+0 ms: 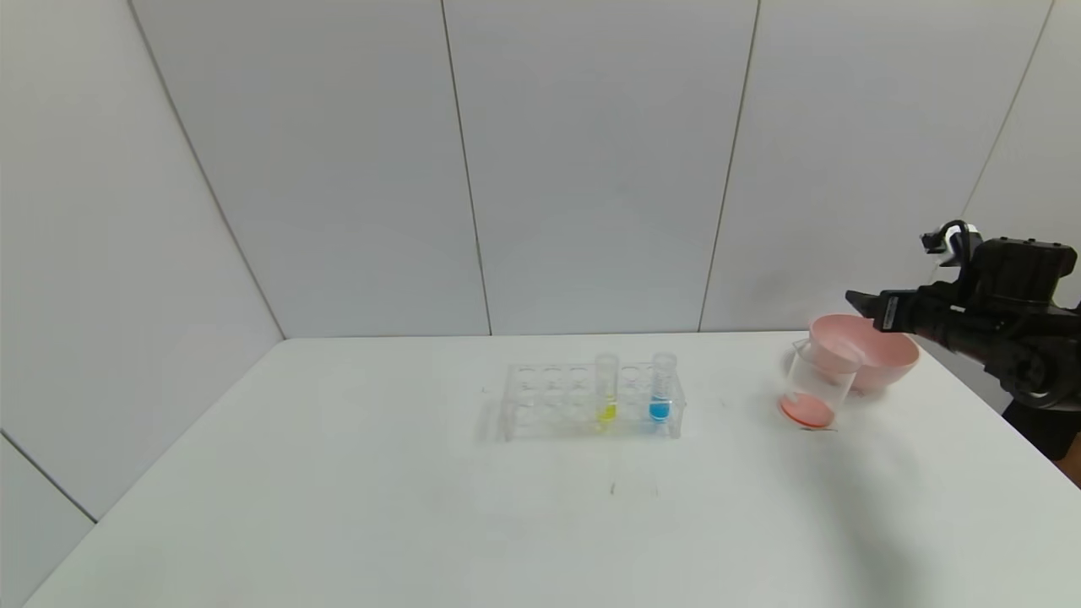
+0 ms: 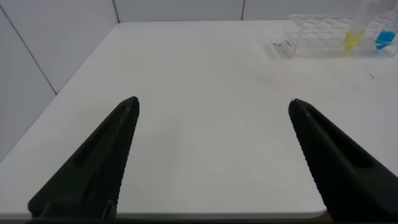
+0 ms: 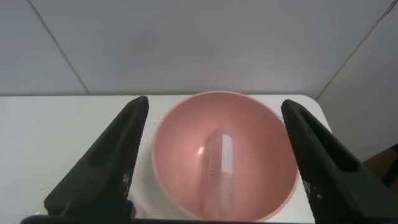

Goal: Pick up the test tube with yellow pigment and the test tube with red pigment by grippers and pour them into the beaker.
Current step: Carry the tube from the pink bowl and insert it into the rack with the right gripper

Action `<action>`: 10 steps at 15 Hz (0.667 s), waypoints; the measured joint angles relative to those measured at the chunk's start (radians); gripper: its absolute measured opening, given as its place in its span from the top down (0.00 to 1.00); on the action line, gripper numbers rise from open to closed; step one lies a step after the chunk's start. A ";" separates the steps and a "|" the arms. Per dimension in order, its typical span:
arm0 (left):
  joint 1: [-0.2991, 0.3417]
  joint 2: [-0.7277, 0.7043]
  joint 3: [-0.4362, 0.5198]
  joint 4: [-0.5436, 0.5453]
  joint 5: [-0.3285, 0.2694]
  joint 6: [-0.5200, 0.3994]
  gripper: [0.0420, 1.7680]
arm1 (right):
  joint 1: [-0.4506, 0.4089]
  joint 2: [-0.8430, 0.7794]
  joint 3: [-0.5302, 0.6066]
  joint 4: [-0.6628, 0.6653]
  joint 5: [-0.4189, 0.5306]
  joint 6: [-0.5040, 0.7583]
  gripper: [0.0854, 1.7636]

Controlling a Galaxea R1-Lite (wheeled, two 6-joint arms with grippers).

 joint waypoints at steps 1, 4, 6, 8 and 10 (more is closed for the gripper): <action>0.000 0.000 0.000 0.000 0.000 0.000 0.03 | 0.016 -0.030 0.009 0.036 -0.003 0.001 0.13; 0.000 0.000 0.000 0.000 0.000 0.000 0.03 | 0.087 -0.143 0.074 0.100 -0.056 0.036 0.10; 0.000 0.000 0.000 0.000 0.000 0.000 0.03 | 0.146 -0.233 0.178 0.112 -0.079 0.058 0.08; 0.000 0.000 0.000 0.000 0.000 0.000 0.03 | 0.220 -0.330 0.302 0.115 -0.110 0.075 0.07; 0.000 0.000 0.000 0.000 0.000 0.000 0.03 | 0.319 -0.411 0.397 0.117 -0.188 0.104 0.06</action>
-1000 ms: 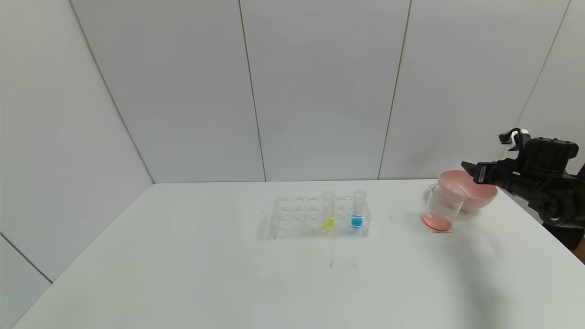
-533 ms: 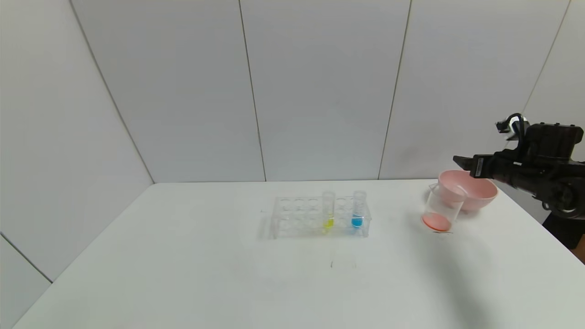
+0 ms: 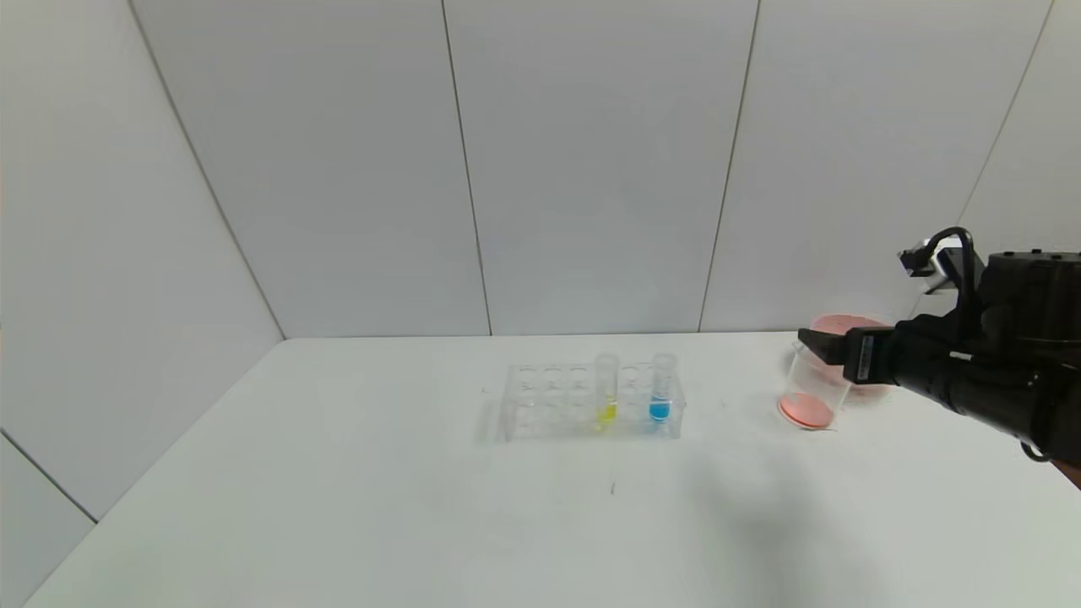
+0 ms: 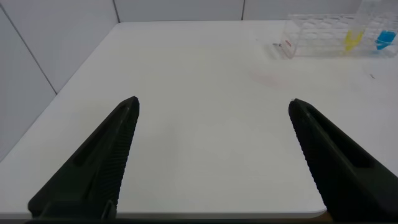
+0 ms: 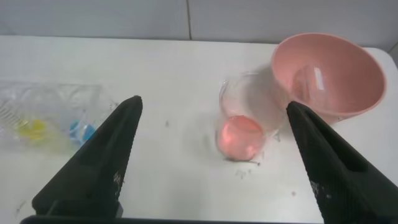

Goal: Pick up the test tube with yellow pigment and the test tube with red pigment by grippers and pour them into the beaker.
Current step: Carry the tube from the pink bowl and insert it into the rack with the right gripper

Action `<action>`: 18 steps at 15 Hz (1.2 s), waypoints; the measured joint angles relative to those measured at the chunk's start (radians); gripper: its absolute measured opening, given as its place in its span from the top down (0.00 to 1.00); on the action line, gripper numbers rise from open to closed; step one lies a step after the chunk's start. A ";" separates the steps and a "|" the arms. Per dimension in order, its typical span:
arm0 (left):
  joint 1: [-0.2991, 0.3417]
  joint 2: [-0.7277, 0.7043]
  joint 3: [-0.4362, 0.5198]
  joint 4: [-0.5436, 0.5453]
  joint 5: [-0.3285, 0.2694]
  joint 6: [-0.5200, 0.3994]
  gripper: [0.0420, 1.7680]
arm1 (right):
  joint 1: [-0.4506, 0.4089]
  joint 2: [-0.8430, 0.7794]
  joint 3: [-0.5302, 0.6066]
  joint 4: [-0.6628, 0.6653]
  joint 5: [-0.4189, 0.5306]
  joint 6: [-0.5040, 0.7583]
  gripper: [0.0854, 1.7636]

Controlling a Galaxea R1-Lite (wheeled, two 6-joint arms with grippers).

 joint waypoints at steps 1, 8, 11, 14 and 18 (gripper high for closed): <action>0.000 0.000 0.000 0.000 0.000 0.000 0.03 | 0.056 -0.036 0.041 0.000 -0.049 0.018 0.06; 0.000 0.000 0.000 0.000 0.000 -0.001 0.03 | 0.464 -0.129 0.179 0.029 -0.420 0.179 0.04; 0.000 0.000 0.000 0.000 0.000 0.000 0.03 | 0.618 -0.091 0.158 0.066 -0.527 0.263 0.04; 0.000 0.000 0.000 0.000 0.000 0.000 0.03 | 0.715 -0.005 0.092 0.072 -0.614 0.319 0.04; 0.000 0.000 0.000 0.000 0.000 0.000 0.03 | 0.781 0.150 -0.050 0.072 -0.674 0.337 0.04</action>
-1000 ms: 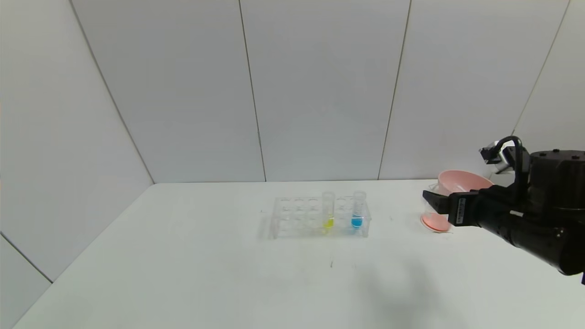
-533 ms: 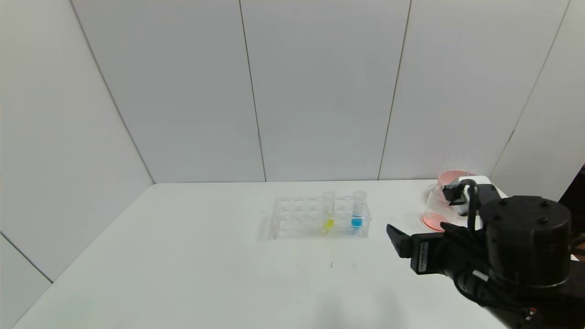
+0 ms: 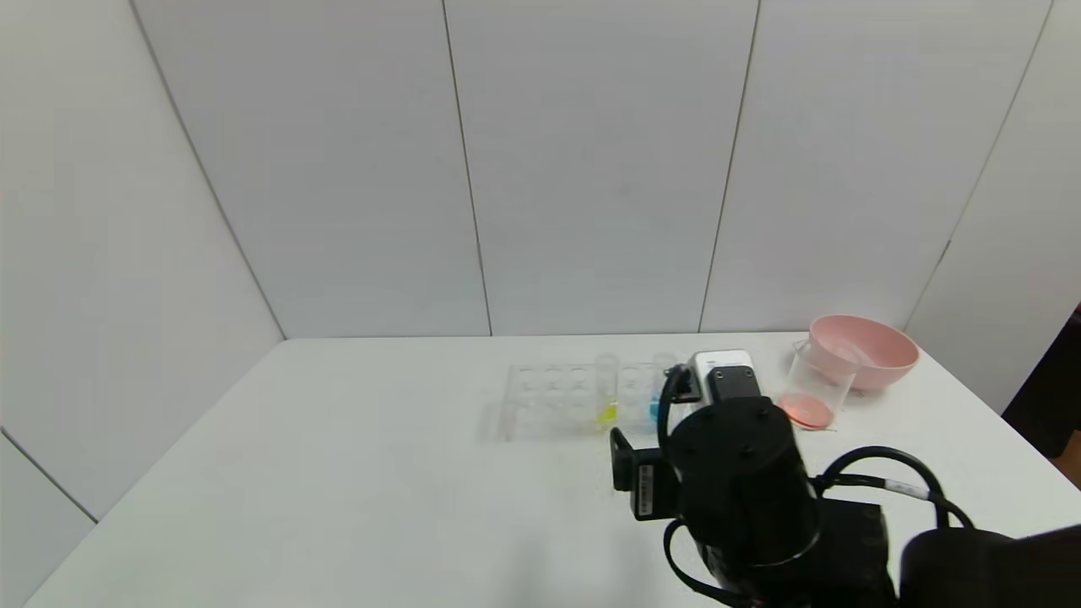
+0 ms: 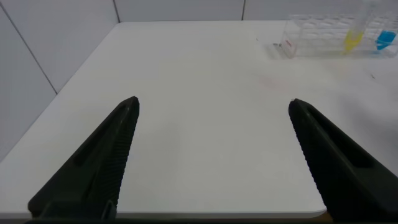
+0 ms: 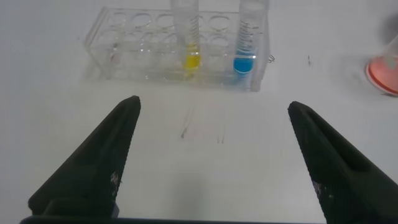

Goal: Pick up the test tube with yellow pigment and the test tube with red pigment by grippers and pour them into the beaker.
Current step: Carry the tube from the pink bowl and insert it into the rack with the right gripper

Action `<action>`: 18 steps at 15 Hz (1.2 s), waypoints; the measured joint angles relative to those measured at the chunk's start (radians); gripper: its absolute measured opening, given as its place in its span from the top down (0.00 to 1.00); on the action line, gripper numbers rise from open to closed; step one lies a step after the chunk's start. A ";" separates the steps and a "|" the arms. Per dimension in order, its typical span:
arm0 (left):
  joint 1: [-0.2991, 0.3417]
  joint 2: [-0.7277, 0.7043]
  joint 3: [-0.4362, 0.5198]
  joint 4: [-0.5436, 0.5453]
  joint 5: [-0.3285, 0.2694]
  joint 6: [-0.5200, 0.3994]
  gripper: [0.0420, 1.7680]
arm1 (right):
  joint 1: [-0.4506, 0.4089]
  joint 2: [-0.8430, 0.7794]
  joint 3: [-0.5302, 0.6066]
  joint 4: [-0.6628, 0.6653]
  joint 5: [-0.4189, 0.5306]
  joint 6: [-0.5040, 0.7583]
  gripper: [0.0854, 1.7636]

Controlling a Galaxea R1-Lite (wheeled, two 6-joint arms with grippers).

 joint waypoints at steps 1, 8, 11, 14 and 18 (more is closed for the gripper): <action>0.000 0.000 0.000 0.000 0.000 0.000 0.03 | 0.008 0.040 -0.044 0.000 -0.004 0.000 0.04; 0.000 0.000 0.000 0.000 0.000 0.000 0.03 | -0.029 0.243 -0.304 0.087 0.000 -0.007 0.04; 0.000 0.000 0.000 0.000 0.000 0.000 0.03 | -0.078 0.306 -0.387 0.096 0.019 -0.025 0.04; 0.000 0.000 0.000 0.000 0.000 0.000 0.03 | -0.107 0.355 -0.445 0.097 0.048 -0.040 0.04; 0.000 0.000 0.000 0.000 0.000 0.000 0.03 | -0.133 0.418 -0.534 0.099 0.054 -0.069 0.04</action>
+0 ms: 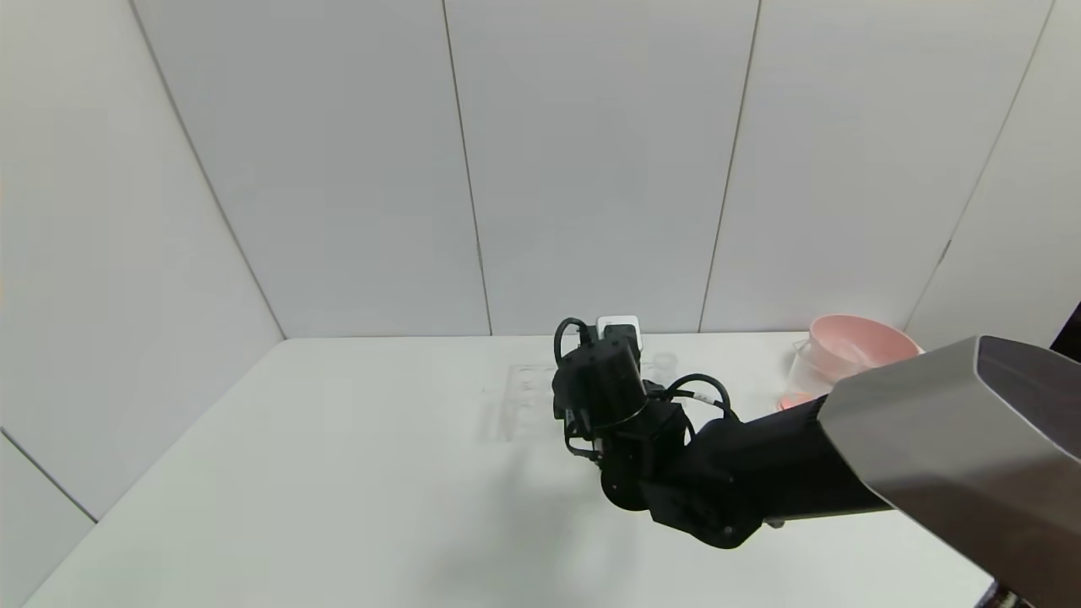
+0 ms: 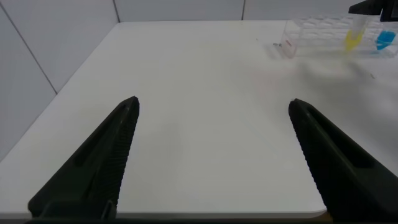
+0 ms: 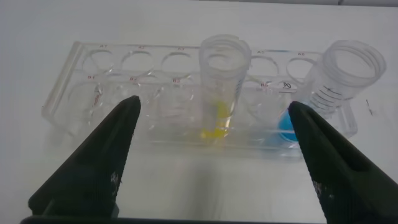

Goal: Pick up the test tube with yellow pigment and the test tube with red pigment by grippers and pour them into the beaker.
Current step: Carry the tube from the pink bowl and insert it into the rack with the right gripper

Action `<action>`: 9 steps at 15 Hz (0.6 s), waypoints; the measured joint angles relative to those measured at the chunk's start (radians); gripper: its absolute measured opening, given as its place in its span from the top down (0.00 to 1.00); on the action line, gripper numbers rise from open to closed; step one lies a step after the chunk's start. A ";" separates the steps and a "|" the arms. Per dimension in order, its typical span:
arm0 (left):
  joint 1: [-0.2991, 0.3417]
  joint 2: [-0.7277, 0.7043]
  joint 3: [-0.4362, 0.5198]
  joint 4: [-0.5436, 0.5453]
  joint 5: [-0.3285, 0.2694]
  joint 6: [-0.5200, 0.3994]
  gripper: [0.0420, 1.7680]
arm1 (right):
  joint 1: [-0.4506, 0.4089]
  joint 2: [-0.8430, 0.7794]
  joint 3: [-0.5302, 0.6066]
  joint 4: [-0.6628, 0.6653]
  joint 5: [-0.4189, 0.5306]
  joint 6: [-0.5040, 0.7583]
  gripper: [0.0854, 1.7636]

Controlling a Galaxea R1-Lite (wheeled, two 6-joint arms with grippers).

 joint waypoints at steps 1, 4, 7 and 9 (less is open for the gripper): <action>0.000 0.000 0.000 0.000 0.000 0.000 0.03 | -0.006 0.015 -0.018 0.002 0.000 -0.005 0.04; 0.000 0.000 0.000 0.000 0.000 0.000 0.03 | -0.023 0.049 -0.055 0.001 0.024 -0.018 0.04; 0.000 0.000 0.000 0.000 0.000 0.000 0.03 | -0.036 0.067 -0.079 0.001 0.046 -0.019 0.04; 0.000 0.000 0.000 0.000 0.000 0.000 0.03 | -0.043 0.077 -0.098 0.001 0.046 -0.020 0.04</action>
